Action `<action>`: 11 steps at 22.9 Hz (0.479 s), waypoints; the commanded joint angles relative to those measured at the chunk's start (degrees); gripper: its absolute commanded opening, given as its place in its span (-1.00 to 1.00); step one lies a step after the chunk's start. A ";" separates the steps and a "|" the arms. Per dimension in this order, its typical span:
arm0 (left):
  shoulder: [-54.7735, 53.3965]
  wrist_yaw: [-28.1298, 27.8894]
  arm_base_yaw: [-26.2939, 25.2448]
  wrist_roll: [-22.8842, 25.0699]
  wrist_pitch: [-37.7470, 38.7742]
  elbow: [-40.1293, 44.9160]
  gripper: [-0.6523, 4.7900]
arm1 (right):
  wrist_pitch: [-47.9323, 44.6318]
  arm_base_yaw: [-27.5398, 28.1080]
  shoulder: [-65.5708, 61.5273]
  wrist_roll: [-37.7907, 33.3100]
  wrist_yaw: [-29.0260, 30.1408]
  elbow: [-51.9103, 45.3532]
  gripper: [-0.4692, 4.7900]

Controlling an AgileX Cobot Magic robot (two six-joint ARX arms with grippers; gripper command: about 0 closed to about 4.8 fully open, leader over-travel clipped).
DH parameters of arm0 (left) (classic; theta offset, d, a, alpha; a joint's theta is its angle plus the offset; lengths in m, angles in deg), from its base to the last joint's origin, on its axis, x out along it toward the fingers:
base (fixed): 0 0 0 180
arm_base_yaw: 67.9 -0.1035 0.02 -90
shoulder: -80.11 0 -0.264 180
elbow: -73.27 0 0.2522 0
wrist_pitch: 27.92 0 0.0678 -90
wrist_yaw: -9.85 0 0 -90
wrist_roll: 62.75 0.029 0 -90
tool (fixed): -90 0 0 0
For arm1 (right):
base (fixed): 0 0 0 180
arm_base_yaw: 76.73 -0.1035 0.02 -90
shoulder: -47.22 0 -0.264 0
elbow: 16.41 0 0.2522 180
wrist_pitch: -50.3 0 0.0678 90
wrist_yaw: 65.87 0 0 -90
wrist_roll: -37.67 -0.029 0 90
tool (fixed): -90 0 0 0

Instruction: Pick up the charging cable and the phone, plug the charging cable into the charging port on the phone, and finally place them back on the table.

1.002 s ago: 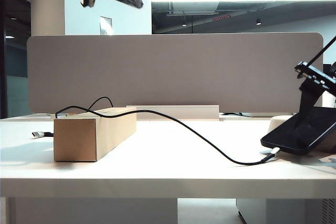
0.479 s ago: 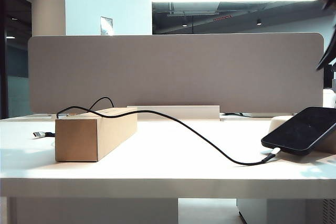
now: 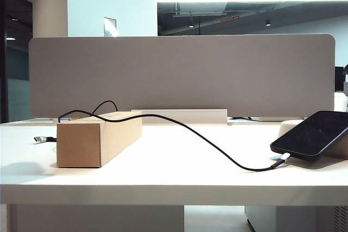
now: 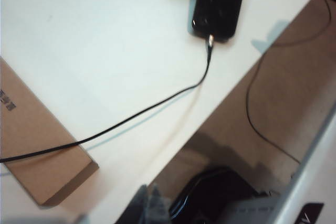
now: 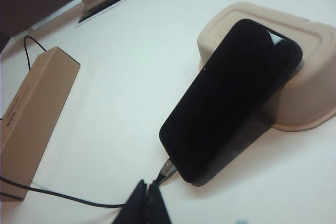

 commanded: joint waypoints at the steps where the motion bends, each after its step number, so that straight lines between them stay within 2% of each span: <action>1: 5.95 -5.29 0.00 -3.43 -7.08 8.44 -0.78 | -0.59 -0.17 3.37 0.68 -3.76 -1.05 -0.85; 6: 15.65 -11.45 0.02 -7.04 -14.25 20.33 -0.78 | -0.74 -0.17 9.14 5.60 -8.26 -2.93 -0.85; 11: 29.16 -17.14 0.59 -10.12 -23.30 30.86 -0.78 | -1.53 -0.15 15.23 6.16 -8.92 -7.96 -0.85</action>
